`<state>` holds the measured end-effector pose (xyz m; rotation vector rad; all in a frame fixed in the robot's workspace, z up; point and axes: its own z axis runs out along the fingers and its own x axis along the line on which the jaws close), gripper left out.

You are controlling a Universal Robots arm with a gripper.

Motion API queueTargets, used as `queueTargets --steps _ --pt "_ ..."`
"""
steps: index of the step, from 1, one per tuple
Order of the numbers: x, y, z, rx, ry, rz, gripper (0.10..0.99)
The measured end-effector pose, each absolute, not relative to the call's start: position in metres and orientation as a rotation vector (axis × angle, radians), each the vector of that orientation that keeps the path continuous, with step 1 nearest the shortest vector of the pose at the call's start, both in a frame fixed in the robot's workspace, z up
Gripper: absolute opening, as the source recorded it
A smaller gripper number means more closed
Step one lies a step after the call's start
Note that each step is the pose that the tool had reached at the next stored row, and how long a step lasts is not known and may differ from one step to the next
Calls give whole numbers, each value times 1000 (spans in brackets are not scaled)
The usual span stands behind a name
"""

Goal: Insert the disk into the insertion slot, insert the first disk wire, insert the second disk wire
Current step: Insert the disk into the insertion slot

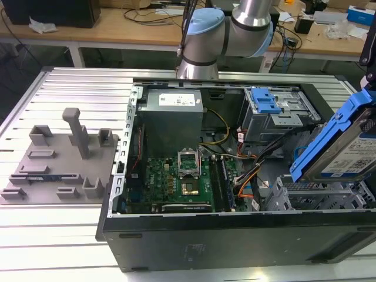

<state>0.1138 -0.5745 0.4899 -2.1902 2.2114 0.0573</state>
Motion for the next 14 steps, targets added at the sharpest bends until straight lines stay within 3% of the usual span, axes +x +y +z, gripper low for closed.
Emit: queueTargets --steps 14 --pt "106 -574 489 -2172 2191 14 365"
